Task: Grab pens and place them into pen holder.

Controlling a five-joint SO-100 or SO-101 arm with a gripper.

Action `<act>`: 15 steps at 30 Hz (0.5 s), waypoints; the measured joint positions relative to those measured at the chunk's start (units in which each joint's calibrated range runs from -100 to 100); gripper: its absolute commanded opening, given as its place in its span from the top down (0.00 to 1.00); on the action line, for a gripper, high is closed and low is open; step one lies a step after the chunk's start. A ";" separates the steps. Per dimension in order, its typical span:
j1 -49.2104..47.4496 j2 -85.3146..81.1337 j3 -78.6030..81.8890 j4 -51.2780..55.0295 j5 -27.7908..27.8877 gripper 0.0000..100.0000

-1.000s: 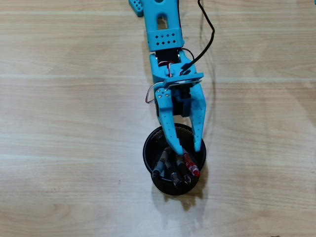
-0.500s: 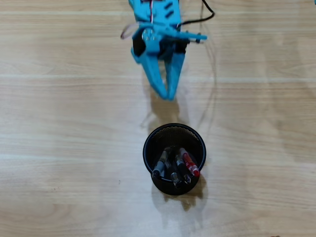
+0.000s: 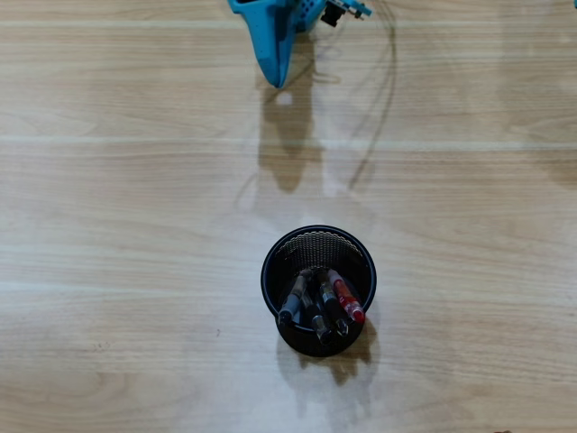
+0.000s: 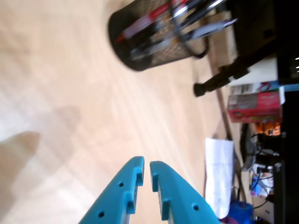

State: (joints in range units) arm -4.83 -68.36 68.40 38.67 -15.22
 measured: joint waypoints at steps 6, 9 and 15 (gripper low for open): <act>-0.27 -15.61 19.97 0.69 0.73 0.97; -0.54 -22.82 27.52 1.38 2.60 0.97; 0.54 -29.18 30.09 10.73 5.04 0.97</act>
State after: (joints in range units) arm -4.29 -97.54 98.49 49.39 -10.18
